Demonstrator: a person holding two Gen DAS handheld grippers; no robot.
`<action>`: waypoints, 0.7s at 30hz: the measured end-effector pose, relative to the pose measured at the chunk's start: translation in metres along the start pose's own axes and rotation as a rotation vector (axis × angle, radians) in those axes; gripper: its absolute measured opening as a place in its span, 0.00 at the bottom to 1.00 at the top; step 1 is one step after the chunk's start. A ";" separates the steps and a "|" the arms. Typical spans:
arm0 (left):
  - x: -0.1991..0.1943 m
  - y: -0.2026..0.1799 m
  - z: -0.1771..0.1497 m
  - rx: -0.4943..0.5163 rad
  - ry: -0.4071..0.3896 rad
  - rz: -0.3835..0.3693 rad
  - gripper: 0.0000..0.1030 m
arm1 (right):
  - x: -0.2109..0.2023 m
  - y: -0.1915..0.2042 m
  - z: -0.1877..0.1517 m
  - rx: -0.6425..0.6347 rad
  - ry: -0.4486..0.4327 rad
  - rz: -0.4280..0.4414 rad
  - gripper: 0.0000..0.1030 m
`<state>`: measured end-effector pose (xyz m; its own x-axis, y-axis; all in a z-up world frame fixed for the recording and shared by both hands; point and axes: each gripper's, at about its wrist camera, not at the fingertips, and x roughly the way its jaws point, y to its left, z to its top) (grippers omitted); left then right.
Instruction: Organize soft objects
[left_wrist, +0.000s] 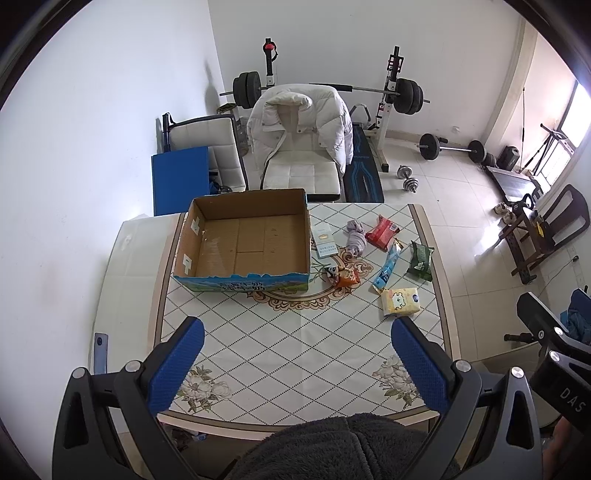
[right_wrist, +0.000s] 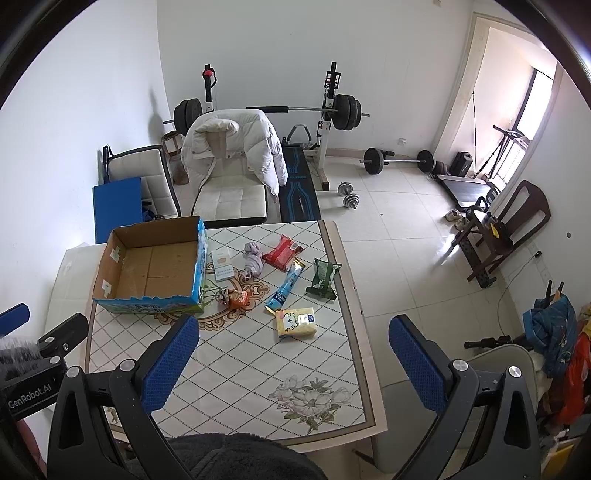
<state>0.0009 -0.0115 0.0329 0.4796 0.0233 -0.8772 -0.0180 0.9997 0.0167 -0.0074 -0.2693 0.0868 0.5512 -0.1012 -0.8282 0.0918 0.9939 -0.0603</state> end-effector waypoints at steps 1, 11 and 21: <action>0.000 0.000 0.000 -0.001 0.000 -0.001 1.00 | 0.000 0.000 0.000 0.000 0.001 -0.001 1.00; 0.000 0.000 -0.002 0.002 -0.004 -0.002 1.00 | 0.000 0.000 -0.002 0.006 -0.006 -0.002 1.00; -0.002 -0.001 -0.004 0.002 -0.004 -0.004 1.00 | 0.000 -0.001 -0.004 0.008 -0.008 -0.004 1.00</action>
<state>-0.0035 -0.0127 0.0329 0.4830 0.0192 -0.8754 -0.0144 0.9998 0.0139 -0.0105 -0.2704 0.0848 0.5579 -0.1051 -0.8232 0.1001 0.9932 -0.0590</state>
